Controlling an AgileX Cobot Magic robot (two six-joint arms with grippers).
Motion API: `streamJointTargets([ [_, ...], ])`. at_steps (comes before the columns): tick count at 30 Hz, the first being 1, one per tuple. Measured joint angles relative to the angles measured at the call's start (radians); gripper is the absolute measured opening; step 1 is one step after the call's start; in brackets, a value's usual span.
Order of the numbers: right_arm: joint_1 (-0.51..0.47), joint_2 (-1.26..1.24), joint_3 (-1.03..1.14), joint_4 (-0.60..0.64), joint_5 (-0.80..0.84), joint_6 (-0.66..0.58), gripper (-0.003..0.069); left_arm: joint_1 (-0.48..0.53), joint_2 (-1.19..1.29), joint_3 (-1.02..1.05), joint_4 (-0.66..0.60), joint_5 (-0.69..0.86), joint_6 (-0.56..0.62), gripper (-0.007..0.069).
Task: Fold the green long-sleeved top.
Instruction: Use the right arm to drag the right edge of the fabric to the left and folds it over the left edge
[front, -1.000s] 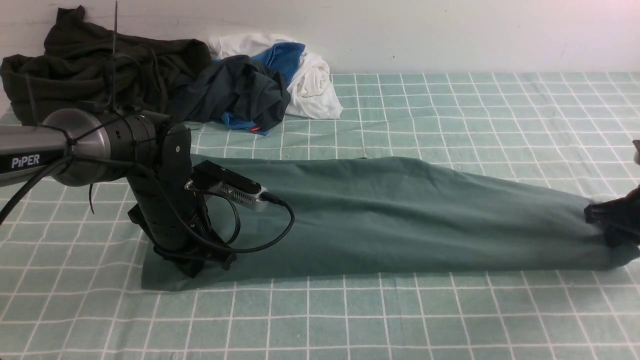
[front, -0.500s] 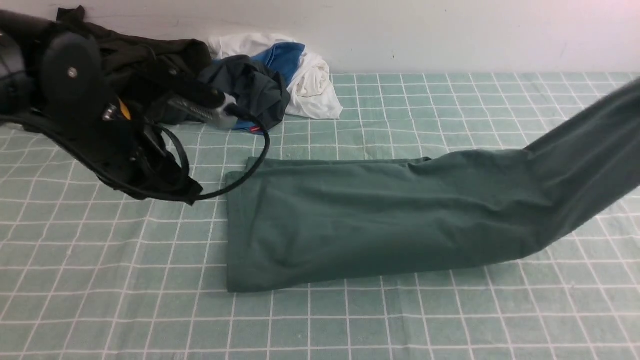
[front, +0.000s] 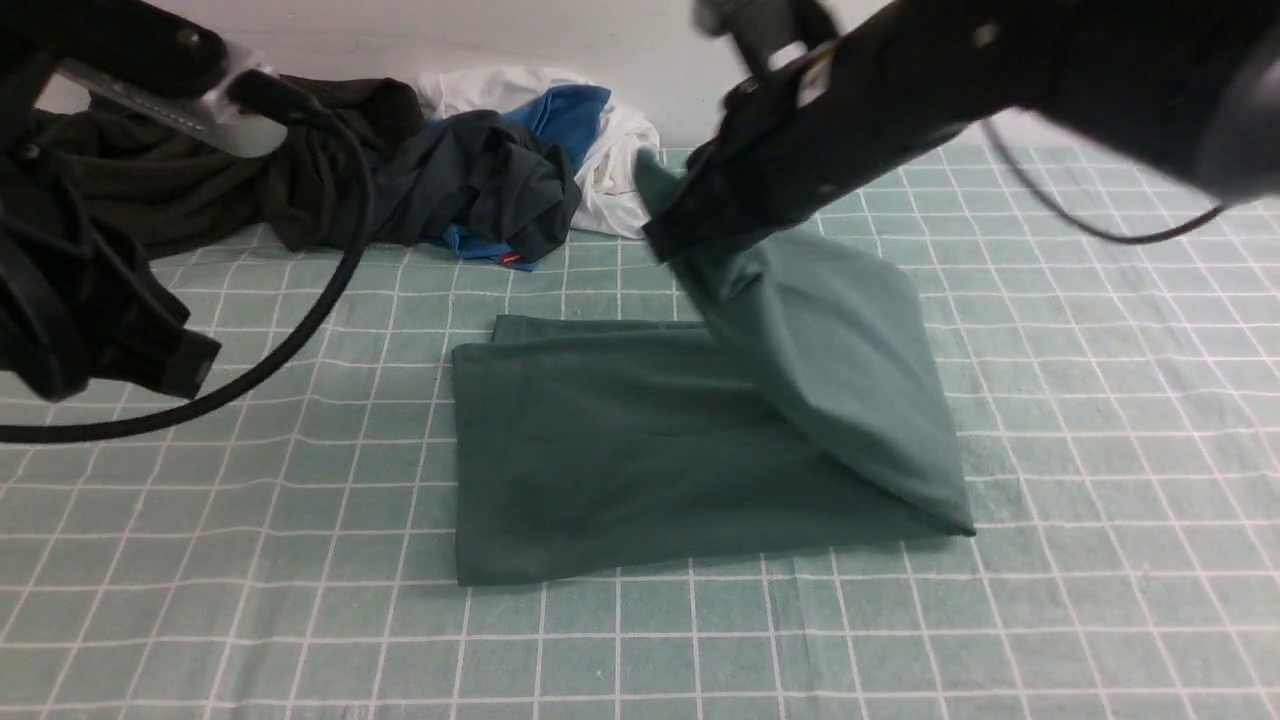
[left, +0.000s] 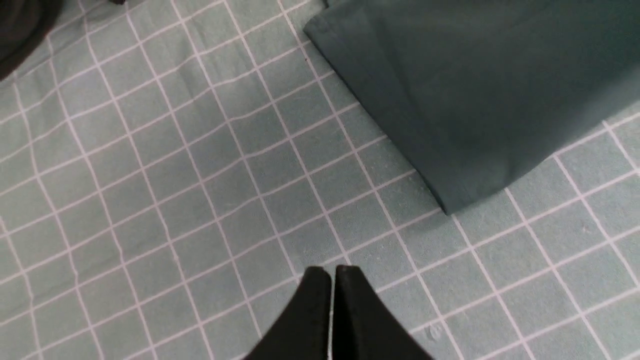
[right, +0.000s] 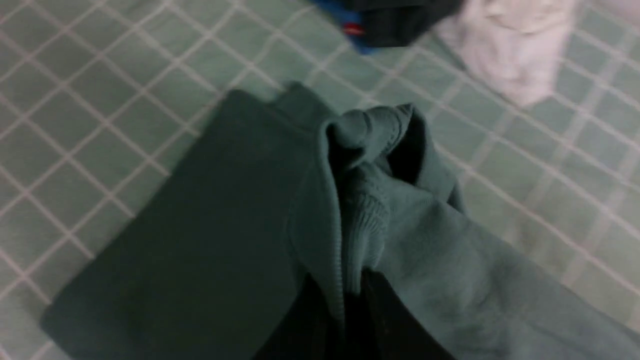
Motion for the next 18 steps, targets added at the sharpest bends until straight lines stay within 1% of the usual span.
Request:
streamJointTargets([
  [1,0.042,0.067,-0.028,0.023,-0.02,0.0,0.0038,0.0,-0.031,0.014,0.0,0.003,-0.001,-0.0003],
  [3,0.082,0.145,-0.064,0.048,-0.044,0.0,0.0038,0.0,-0.071,0.038,0.0,0.013,-0.002,-0.0003],
  [6,0.122,0.243,-0.13,0.073,-0.068,0.0,0.0044,0.0,-0.119,0.08,0.001,0.018,-0.003,-0.0003],
  [8,0.137,0.291,-0.176,0.081,-0.07,0.0,0.0069,0.0,-0.138,0.109,0.008,0.02,-0.003,-0.0003],
  [10,0.141,0.316,-0.212,0.084,-0.065,0.0,0.0123,0.0,-0.146,0.133,0.019,0.019,-0.003,-0.0003],
  [13,0.141,0.318,-0.261,0.072,-0.02,0.0,0.0253,0.0,-0.149,0.17,0.048,0.019,-0.016,-0.0003],
  [14,0.139,0.313,-0.275,0.057,-0.004,0.0,0.0281,0.0,-0.149,0.179,0.056,0.017,-0.025,-0.0003],
  [15,0.136,0.307,-0.291,0.03,0.039,0.0,0.0333,0.0,-0.15,0.19,0.066,0.014,-0.041,-0.0003],
  [16,0.136,0.306,-0.294,0.03,0.047,0.0,0.0342,0.0,-0.15,0.19,0.066,0.014,-0.045,-0.0003],
  [17,0.126,0.291,-0.311,-0.007,0.116,0.0,0.0398,0.001,-0.157,0.204,0.077,0.008,-0.067,-0.0003],
  [18,0.118,0.285,-0.314,-0.027,0.167,0.0,0.0425,0.001,-0.165,0.218,0.083,-0.005,-0.078,-0.0003],
])
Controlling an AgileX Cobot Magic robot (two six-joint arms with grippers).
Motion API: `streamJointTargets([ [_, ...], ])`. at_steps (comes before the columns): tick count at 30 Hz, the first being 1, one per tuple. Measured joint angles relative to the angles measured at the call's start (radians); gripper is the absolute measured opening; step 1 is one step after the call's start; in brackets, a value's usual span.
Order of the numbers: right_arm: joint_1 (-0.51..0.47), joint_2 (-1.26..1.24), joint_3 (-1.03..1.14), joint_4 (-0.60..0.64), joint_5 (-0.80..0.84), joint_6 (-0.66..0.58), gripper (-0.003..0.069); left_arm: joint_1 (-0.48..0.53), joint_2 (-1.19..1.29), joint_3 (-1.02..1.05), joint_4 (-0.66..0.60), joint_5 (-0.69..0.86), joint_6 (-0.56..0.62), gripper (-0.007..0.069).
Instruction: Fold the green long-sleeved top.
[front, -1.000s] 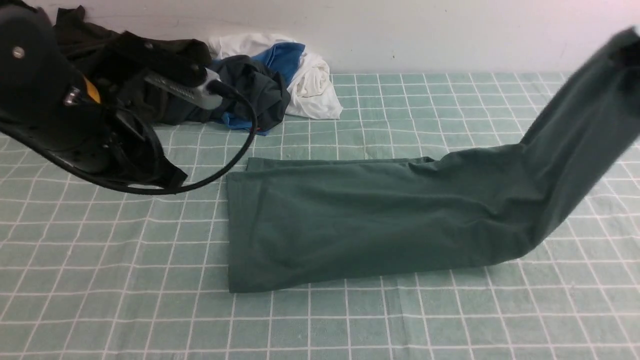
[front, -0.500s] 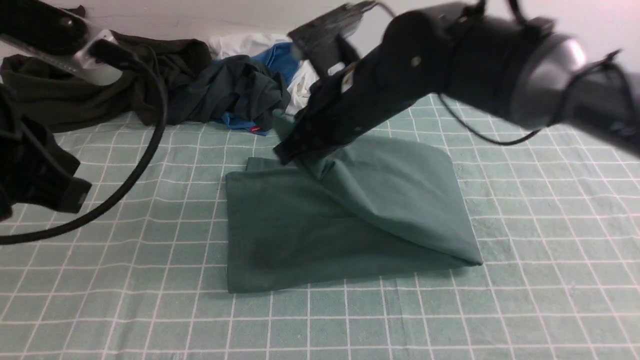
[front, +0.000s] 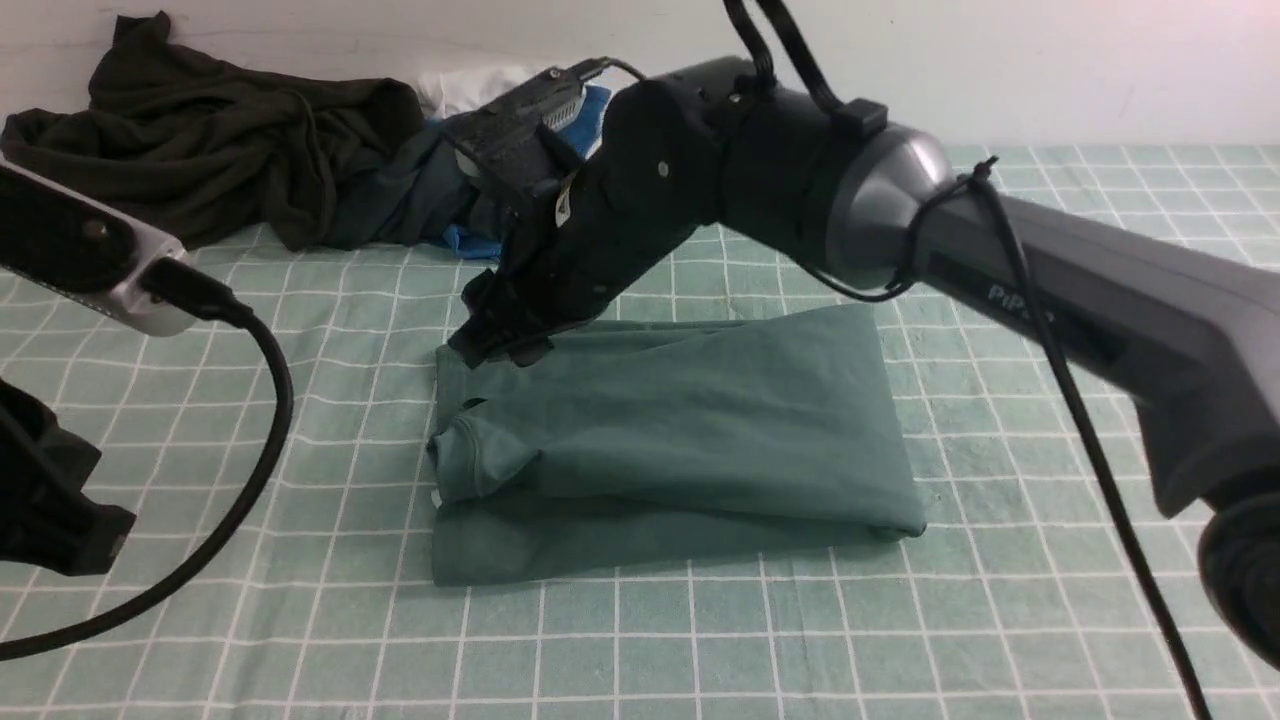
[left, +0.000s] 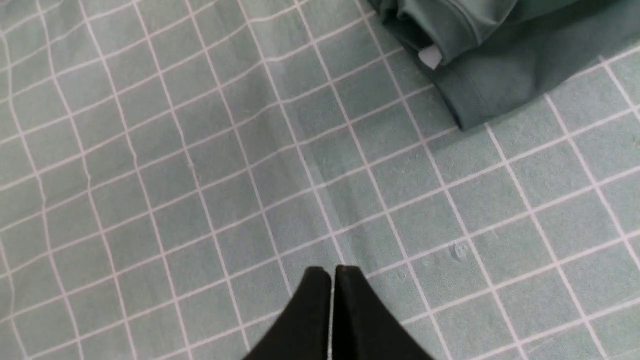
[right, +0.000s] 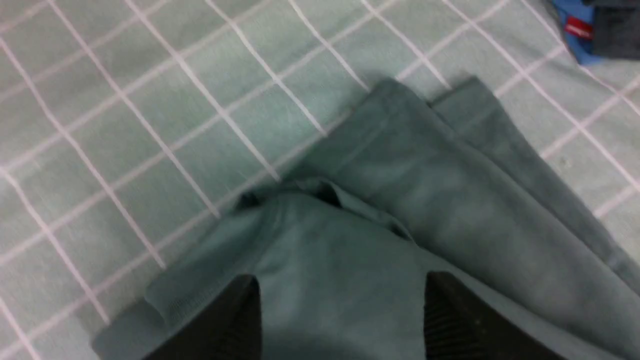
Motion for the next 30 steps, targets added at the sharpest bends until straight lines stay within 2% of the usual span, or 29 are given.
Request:
streamJointTargets([
  [1,0.0,0.0,0.0,0.0,0.0,0.0,0.0425,0.0,-0.002,0.002,0.002,-0.002,-0.002,-0.0003],
  [3,-0.028,-0.004,-0.006,-0.04,0.104,0.0,0.046,0.0,-0.044,0.044,0.009,-0.034,-0.022,-0.0003],
  [8,-0.062,0.04,-0.006,-0.058,0.156,0.035,0.0454,0.0,-0.155,0.148,0.013,-0.061,-0.066,-0.0003],
  [14,-0.039,0.159,-0.005,0.0,0.17,0.018,0.0419,0.0,-0.314,0.295,0.015,-0.099,-0.143,-0.0003],
  [20,-0.016,0.154,-0.015,0.005,0.19,0.003,0.041,0.0,-0.485,0.373,0.015,-0.124,-0.209,-0.0003],
  [30,-0.016,-0.21,-0.008,0.004,0.258,0.031,0.04,0.0,-0.79,0.439,0.016,-0.136,-0.198,-0.0003],
])
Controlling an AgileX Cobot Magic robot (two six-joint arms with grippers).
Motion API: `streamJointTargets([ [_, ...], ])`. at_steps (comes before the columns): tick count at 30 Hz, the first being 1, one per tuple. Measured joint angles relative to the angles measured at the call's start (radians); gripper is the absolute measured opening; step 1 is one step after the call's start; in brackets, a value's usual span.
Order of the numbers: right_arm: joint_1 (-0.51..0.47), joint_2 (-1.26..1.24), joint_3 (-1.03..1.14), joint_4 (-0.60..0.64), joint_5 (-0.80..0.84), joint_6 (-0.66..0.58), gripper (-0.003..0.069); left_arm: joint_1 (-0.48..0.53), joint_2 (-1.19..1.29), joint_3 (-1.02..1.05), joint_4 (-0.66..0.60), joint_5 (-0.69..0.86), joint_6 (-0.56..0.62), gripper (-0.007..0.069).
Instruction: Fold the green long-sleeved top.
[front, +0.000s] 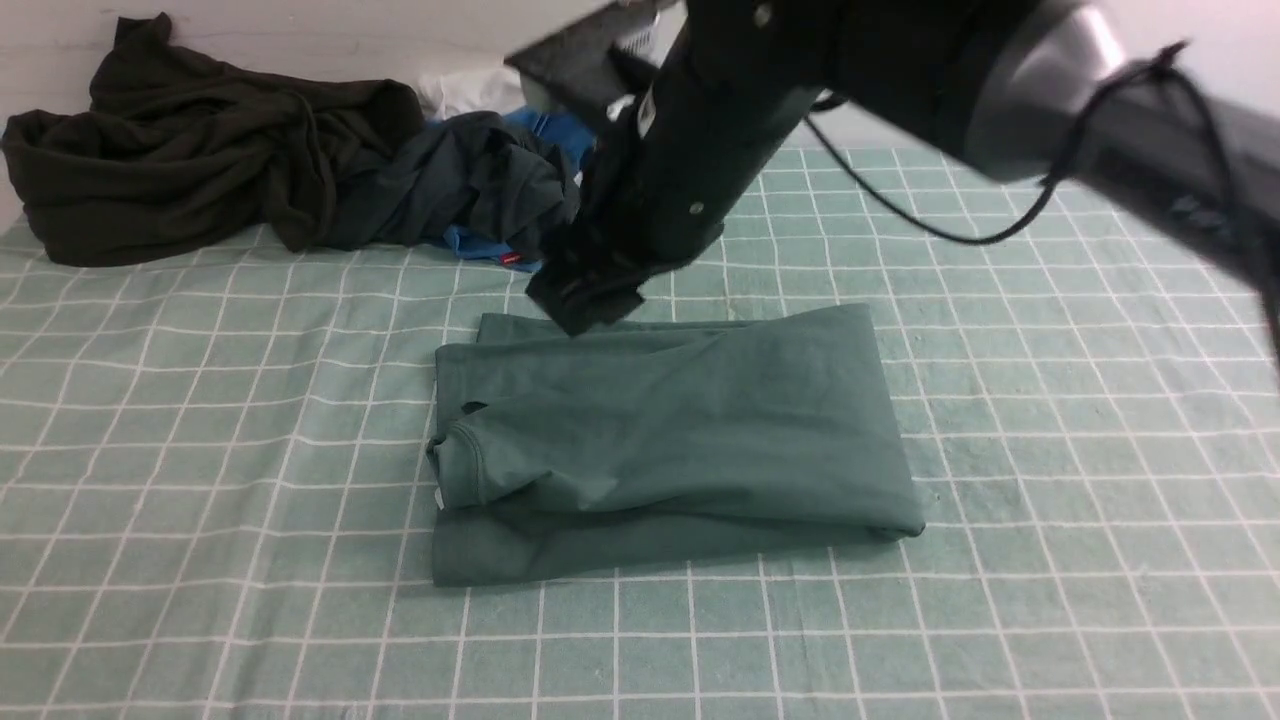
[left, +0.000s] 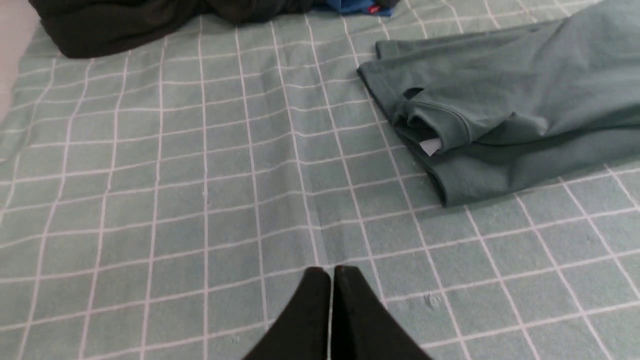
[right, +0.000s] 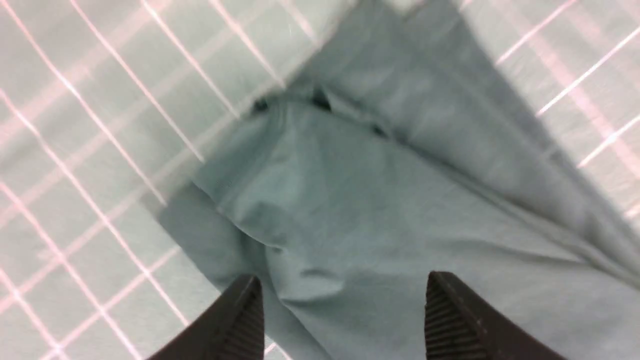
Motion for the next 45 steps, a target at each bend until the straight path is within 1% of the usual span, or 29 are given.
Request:
streamJointTargets([
  [3,0.0,-0.093,0.061,0.001,0.001,0.007,0.0382,0.0,-0.021,0.005,0.001,0.003,0.006,-0.0003],
  [6,0.0,-0.289,0.242,-0.002,-0.004,0.007,0.0325,0.0,-0.029,0.01,0.001,0.016,0.006,-0.0003],
  [7,0.0,-0.3,0.254,-0.003,-0.008,0.007,0.0325,0.0,-0.028,0.011,0.001,0.019,0.006,-0.0003],
  [8,0.0,-0.391,0.354,-0.01,-0.042,0.007,0.0295,0.0,-0.028,0.011,0.001,0.031,0.006,-0.0003],
  [10,0.0,-0.51,0.478,-0.017,-0.116,0.01,0.0256,0.0,-0.028,0.011,0.001,0.032,0.006,-0.0003],
  [12,0.0,-0.62,0.586,-0.018,-0.194,0.013,0.0216,0.0,-0.028,0.011,0.0,0.033,0.006,-0.0003],
  [13,0.0,-0.633,0.598,-0.018,-0.194,0.014,0.0216,0.0,-0.028,0.011,0.0,0.033,0.006,-0.0003],
  [14,0.0,-0.719,0.688,-0.018,-0.251,0.014,0.0186,0.0,-0.028,0.011,0.0,0.034,0.006,-0.0003],
  [17,0.0,-0.899,0.839,-0.021,-0.343,0.015,0.0136,0.0,-0.028,0.011,0.0,0.034,0.006,-0.0003],
  [19,0.0,-0.978,0.893,-0.021,-0.383,0.017,0.0113,0.0,-0.028,0.011,0.0,0.034,0.006,-0.0003],
  [21,0.0,-1.114,0.995,-0.021,-0.443,0.033,0.007,0.0,-0.028,0.011,0.0,0.034,0.006,-0.0003],
  [22,0.0,-1.124,1.003,-0.021,-0.447,0.036,0.0067,0.0,-0.028,0.011,0.0,0.034,0.006,-0.0003],
  [24,0.0,-1.235,1.089,-0.021,-0.496,0.056,0.0027,0.0,-0.028,0.011,0.0,0.035,0.006,-0.0003],
  [27,0.0,-1.321,1.17,-0.021,-0.538,0.061,-0.0002,0.0,-0.028,0.011,0.0,0.035,0.006,-0.0003],
  [34,0.0,-1.398,1.257,-0.026,-0.533,0.062,-0.0013,0.0,-0.028,0.011,0.0,0.035,0.006,-0.0003],
  [40,0.0,-1.4,1.266,-0.037,-0.541,0.062,-0.0013,0.0,-0.028,0.011,0.0,0.035,0.006,-0.0003],
  [45,0.0,-1.4,1.271,-0.027,-0.587,0.065,-0.0013,0.0,-0.028,0.011,0.0,0.035,0.006,-0.0003],
])
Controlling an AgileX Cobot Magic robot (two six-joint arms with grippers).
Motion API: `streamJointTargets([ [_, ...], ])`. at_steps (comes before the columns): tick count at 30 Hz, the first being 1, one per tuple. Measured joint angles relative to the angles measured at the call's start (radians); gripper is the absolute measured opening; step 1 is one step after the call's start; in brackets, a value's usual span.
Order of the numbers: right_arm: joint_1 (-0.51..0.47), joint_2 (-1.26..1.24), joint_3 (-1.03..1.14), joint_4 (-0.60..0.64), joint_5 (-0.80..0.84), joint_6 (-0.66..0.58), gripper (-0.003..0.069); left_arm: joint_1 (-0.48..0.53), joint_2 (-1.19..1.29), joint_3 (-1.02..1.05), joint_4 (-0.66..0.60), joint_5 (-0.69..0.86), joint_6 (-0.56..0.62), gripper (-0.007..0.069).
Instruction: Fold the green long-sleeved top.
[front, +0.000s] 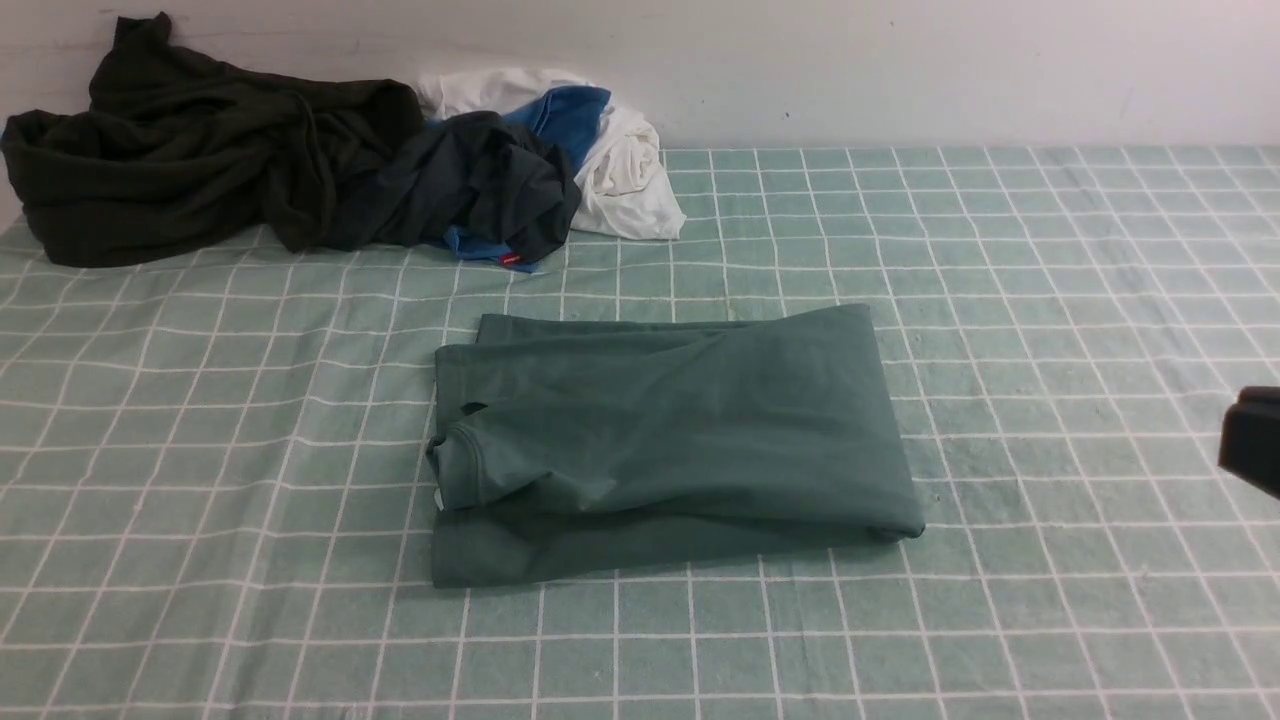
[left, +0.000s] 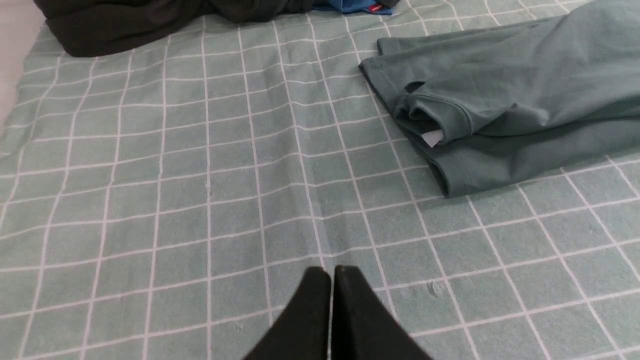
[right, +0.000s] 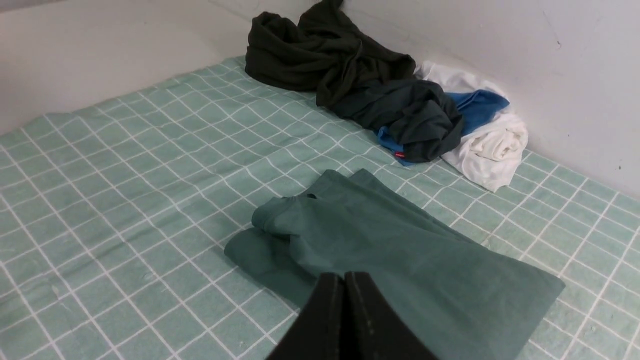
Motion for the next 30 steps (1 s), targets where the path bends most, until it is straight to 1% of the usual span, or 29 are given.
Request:
streamJointTargets([
  [2,0.0,-0.003,0.022,0.005,-0.04,0.001,-0.0013,0.0,0.0,0.0,0.0,0.0,0.0,-0.0003],
  [5,-0.01,-0.039,0.157,0.006,-0.237,0.005,-0.0013,0.0,0.0,0.0,-0.001,0.0,0.0,-0.0003],
  [7,-0.037,-0.072,0.259,0.013,-0.345,0.012,-0.0013,0.0,0.0,0.0,-0.001,0.0,0.0,-0.0003],
  [10,-0.141,-0.157,0.424,0.048,-0.522,0.029,-0.0013,0.0,0.0,0.0,-0.001,0.0,0.0,-0.0003],
  [12,-0.227,-0.216,0.517,0.06,-0.579,0.044,-0.0013,0.0,0.0,0.0,-0.001,0.0,0.0,-0.0003],
  [15,-0.366,-0.316,0.628,0.047,-0.588,0.082,-0.0013,0.0,0.0,0.0,-0.001,0.0,0.0,-0.0003],
  [17,-0.5,-0.406,0.689,0.009,-0.553,0.123,-0.0013,0.0,0.0,0.0,-0.001,0.0,0.0,-0.0003],
  [22,-0.682,-0.552,0.781,-0.082,-0.43,0.242,-0.0014,0.0,0.0,0.0,-0.001,0.0,0.0,-0.0003],
  [24,-0.727,-0.571,0.811,-0.089,-0.398,0.256,-0.0014,0.0,0.0,0.0,-0.001,0.001,0.0,-0.0003],
  [27,-0.755,-0.576,0.819,-0.092,-0.386,0.258,-0.0014,0.0,0.0,0.0,-0.001,0.001,0.0,-0.0003],
  [30,-0.762,-0.576,0.819,-0.093,-0.356,0.248,-0.0014,0.0,0.0,0.0,-0.001,0.001,0.0,-0.0003],
])
